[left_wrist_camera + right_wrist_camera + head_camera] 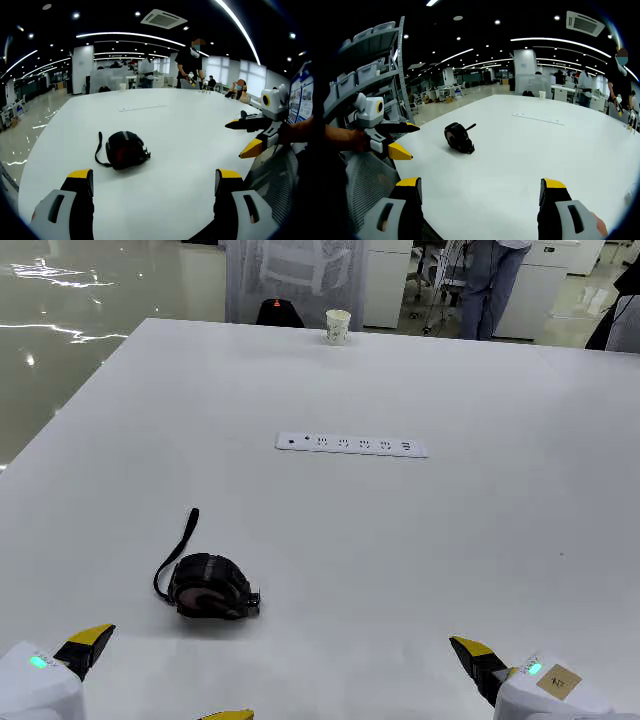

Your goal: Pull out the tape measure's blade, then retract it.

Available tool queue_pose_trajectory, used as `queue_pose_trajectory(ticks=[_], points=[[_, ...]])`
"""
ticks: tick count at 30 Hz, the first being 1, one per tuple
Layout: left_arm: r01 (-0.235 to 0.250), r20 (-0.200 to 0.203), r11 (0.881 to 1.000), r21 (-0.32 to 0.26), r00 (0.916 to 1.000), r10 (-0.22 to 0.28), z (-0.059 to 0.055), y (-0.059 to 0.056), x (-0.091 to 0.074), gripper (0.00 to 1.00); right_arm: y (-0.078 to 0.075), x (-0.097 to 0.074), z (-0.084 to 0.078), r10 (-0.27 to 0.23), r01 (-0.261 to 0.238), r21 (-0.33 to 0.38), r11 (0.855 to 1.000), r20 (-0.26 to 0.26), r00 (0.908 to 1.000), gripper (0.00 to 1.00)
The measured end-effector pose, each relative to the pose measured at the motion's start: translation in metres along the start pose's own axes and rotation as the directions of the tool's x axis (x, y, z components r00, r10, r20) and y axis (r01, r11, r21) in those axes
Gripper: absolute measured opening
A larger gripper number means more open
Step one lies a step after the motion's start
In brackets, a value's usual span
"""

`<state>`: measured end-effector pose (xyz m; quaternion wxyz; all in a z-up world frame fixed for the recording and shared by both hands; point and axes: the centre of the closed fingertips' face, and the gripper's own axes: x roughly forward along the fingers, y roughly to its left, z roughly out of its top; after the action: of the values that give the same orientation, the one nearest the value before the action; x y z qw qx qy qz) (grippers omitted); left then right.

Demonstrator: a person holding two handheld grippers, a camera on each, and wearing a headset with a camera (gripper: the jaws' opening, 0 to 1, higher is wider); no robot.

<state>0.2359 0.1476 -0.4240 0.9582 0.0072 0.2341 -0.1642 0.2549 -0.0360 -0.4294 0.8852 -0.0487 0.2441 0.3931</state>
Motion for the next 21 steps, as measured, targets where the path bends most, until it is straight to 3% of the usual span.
queue_pose_trajectory(ticks=[21], points=[[0.000, -0.001, 1.000, 0.002, 1.0000, 0.000, -0.0005, 0.0015, -0.0003, 0.99, 0.0030, 0.0012, -0.0002, 0.011, -0.011, 0.001, 1.000, -0.001, 0.9999, 0.98]])
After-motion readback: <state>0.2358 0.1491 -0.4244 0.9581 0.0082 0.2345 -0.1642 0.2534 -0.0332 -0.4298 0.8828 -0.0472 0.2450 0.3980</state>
